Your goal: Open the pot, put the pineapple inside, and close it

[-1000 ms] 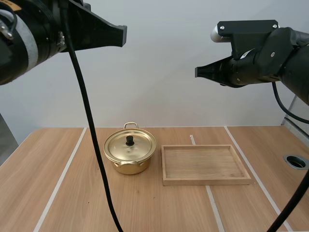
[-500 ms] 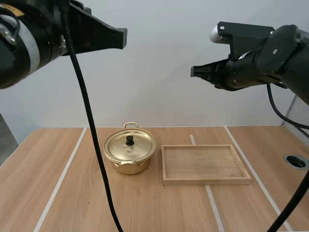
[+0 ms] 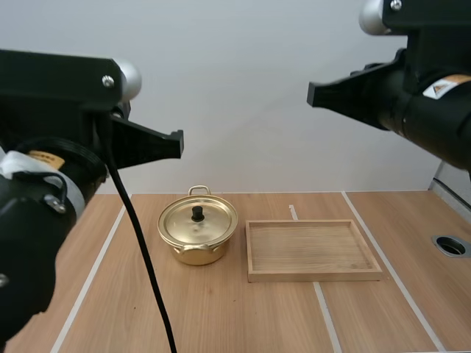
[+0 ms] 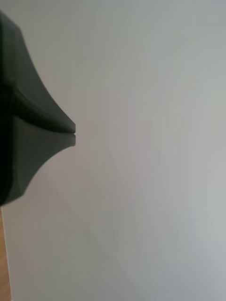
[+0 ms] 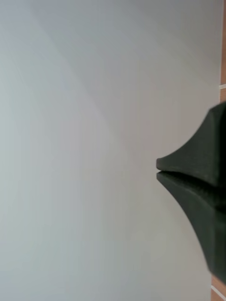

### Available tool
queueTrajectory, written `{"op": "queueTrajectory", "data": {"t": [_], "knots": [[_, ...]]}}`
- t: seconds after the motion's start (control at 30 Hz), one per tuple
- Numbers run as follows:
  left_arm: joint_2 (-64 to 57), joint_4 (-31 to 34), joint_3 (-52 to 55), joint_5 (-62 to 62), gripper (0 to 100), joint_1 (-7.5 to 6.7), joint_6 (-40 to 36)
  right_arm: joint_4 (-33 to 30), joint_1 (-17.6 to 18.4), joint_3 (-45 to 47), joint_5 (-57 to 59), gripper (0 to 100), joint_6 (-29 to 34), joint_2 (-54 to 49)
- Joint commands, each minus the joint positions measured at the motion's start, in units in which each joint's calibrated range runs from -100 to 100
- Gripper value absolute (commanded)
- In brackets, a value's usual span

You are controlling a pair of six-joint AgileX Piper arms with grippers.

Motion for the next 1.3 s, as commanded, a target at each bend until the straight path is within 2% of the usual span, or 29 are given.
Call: {"op": "queueTrajectory", "data": {"t": [0.0,0.37,0.47,0.7,1.27], "knots": [[-3.05,0.28,3.03,-0.99,0,0.04,-2.03,-0.28,-0.18,8.29,5.92,0,0.41,-9.81],[-10.37,2.68,9.92,7.19,0,0.04,-5.03,-1.02,-0.18,19.18,12.36,0,0.89,-24.99],[-10.37,4.92,11.19,6.87,0,0.04,-8.7,-2.01,-0.18,21.96,12.41,0,1.32,-25.5],[-10.1,15.06,11.39,5.86,0,0.04,-16.08,-4.24,-1.43,26.19,6.91,0,3.91,-25.5],[-10.1,16.22,11.39,5.88,0,0.04,-16.33,-4.3,-1.43,26.19,7.7,0,3.58,-25.5]]}}
